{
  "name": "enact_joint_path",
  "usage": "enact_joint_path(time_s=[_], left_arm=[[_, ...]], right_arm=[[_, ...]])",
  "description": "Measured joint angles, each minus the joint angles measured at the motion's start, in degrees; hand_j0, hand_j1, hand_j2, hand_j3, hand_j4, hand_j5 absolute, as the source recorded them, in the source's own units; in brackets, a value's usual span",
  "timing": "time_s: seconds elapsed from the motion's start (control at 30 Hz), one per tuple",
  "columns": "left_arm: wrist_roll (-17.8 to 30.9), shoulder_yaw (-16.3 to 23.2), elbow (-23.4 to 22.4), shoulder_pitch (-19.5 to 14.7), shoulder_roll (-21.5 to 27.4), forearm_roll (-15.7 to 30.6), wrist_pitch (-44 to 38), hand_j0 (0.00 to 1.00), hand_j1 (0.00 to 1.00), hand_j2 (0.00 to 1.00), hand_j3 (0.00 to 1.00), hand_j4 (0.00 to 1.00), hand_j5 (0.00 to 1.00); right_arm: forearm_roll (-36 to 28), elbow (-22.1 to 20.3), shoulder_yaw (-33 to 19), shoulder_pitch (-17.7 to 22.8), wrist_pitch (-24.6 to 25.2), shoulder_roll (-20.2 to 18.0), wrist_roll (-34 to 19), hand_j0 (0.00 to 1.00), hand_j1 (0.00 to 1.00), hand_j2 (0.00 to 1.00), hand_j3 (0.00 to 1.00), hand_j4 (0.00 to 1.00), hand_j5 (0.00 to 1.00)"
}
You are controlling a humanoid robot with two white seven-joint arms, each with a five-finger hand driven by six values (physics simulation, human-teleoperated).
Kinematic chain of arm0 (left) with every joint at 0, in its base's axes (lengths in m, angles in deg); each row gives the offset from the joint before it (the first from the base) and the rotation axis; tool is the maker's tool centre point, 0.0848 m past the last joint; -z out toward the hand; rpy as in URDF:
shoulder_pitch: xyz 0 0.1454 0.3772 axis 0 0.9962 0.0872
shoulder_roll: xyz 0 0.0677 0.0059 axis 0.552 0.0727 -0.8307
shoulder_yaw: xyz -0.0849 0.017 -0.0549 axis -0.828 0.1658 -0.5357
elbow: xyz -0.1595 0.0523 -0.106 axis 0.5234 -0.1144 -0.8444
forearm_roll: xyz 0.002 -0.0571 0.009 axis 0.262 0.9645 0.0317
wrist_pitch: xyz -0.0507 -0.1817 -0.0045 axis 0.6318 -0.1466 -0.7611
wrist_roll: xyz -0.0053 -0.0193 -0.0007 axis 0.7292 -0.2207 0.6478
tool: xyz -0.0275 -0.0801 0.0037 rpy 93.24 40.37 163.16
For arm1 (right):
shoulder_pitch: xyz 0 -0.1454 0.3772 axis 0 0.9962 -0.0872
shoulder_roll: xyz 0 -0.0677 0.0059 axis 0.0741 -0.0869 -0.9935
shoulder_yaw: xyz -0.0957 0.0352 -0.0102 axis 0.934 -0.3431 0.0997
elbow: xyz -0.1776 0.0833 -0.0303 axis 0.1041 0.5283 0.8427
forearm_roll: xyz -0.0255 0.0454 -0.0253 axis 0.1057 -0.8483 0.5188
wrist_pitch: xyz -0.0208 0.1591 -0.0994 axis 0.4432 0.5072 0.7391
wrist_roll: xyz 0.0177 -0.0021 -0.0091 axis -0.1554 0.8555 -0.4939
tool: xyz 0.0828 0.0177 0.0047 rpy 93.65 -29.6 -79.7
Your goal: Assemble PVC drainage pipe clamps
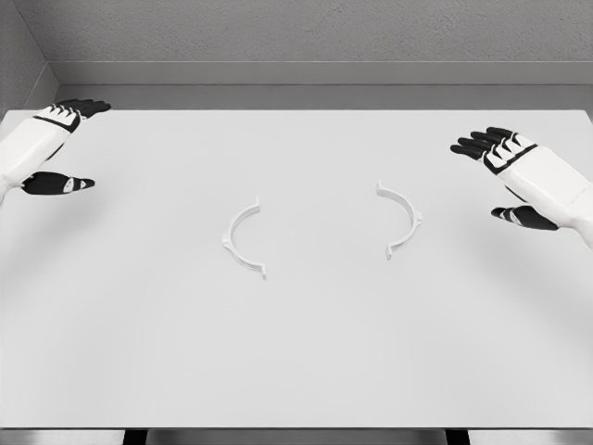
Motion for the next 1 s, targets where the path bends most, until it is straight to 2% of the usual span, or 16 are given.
enact_joint_path(time_s=[0.1,0.17,0.2,0.27,0.3,0.43,0.47,0.53,0.67,0.83,1.0], left_arm=[[0.0,0.2,0.1,-0.09,-0.42,-0.03,0.0,1.0,1.0,1.0,1.0,1.0,1.0],[-0.03,0.78,0.41,0.26,-0.62,0.06,-0.01,1.0,1.0,1.0,1.0,1.0,1.0],[-0.06,1.32,1.02,0.45,-0.7,0.18,0.0,1.0,1.0,1.0,1.0,1.0,1.0],[-0.18,2.3,2.65,1.65,-0.79,0.37,0.0,1.0,1.0,1.0,1.0,1.0,1.0],[-0.22,2.61,3.74,2.63,-0.82,0.35,0.0,1.0,1.0,1.0,1.0,1.0,1.0],[-0.34,4.08,8.75,4.83,-0.84,0.46,0.0,1.0,1.0,1.0,1.0,1.0,1.0],[-0.37,4.53,10.07,6.41,-0.83,0.45,0.0,1.0,1.0,1.0,1.0,1.0,1.0],[-0.39,5.11,12.74,8.0,-0.82,0.43,0.0,1.0,1.0,1.0,1.0,1.0,1.0],[-0.42,5.55,15.85,8.88,-0.75,0.46,0.0,1.0,1.0,1.0,1.0,1.0,1.0],[-0.43,5.92,16.71,9.14,-1.1,0.15,-0.01,1.0,1.0,1.0,1.0,1.0,1.0],[-0.28,7.77,16.58,8.88,-3.76,-0.21,-0.01,1.0,1.0,1.0,1.0,1.0,1.0]], right_arm=[[-0.04,0.03,0.09,-0.18,0.0,0.02,-0.01,1.0,1.0,1.0,1.0,1.0,1.0],[0.34,0.57,0.65,-4.4,-0.06,0.82,-0.49,1.0,1.0,1.0,1.0,1.0,1.0],[-0.06,1.9,1.26,-8.61,0.04,2.06,-2.04,1.0,1.0,1.0,1.0,1.0,1.0],[1.01,6.38,3.68,-17.24,0.03,3.91,-5.96,1.0,1.0,1.0,1.0,1.0,1.0],[1.74,8.76,5.54,-19.33,0.07,4.68,-7.15,1.0,1.0,1.0,1.0,1.0,1.0],[5.94,17.16,11.7,-24.08,-0.01,7.57,-9.43,1.0,1.0,1.0,1.0,1.0,1.0],[7.01,18.98,12.85,-25.05,-0.01,8.33,-9.68,1.0,1.0,1.0,1.0,1.0,1.0],[9.16,21.96,14.68,-25.66,-0.04,9.57,-9.96,1.0,1.0,1.0,1.0,1.0,1.0],[11.61,25.3,16.86,-25.66,-0.06,10.84,-10.13,1.0,1.0,1.0,1.0,1.0,1.0],[12.26,26.07,18.19,-25.14,-0.06,11.67,-10.02,1.0,1.0,1.0,1.0,1.0,1.0],[12.36,26.03,18.99,-24.79,-0.05,11.85,-9.96,1.0,1.0,1.0,1.0,1.0,1.0]])
